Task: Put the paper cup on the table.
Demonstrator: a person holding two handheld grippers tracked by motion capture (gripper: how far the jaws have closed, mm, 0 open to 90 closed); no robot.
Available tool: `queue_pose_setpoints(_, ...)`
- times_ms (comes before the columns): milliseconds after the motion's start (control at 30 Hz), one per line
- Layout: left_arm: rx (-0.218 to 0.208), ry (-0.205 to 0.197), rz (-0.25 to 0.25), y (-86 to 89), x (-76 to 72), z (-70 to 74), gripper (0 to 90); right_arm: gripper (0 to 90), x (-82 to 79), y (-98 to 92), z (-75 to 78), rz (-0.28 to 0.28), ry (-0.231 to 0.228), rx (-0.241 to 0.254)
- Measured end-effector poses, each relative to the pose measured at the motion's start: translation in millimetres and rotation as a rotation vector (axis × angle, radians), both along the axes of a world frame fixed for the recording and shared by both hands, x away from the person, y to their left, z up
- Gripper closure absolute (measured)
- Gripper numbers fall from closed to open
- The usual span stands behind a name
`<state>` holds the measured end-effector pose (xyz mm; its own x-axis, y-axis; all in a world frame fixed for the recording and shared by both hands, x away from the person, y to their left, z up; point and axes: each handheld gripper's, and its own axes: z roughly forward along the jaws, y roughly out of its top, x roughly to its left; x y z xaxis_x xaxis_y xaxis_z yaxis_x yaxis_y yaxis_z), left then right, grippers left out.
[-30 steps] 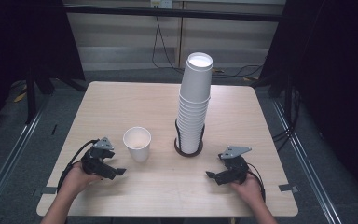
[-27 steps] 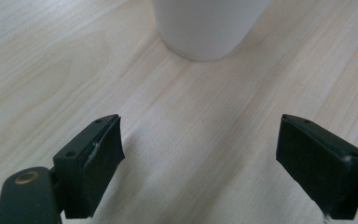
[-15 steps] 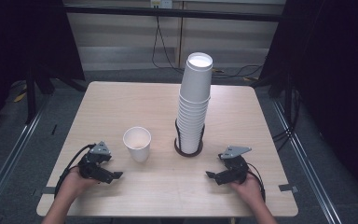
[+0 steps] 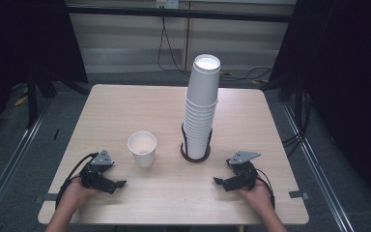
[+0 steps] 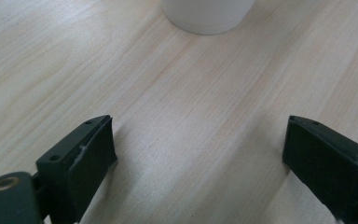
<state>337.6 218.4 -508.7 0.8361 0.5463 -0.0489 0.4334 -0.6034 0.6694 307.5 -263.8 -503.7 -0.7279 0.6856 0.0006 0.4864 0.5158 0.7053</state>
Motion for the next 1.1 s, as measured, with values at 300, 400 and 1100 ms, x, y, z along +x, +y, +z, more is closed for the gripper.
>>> queue_pose_setpoints(300, -0.022, -0.028, 0.003, 2.9, 0.8, -4.1, 4.2, 10.8, 0.0, 0.0, 0.0, 0.000, 0.000, 0.000)
queue_pose_setpoints(400, -0.025, -0.032, 0.001, 3.7, 0.4, -4.9, 3.5, 10.8, 0.0, 0.0, 0.0, 0.000, 0.000, 0.000)
queue_pose_setpoints(1100, -0.046, -0.055, 0.006, 5.9, -0.5, -8.3, 0.3, 10.8, -0.1, 0.0, 0.0, 0.000, 0.000, 0.000)
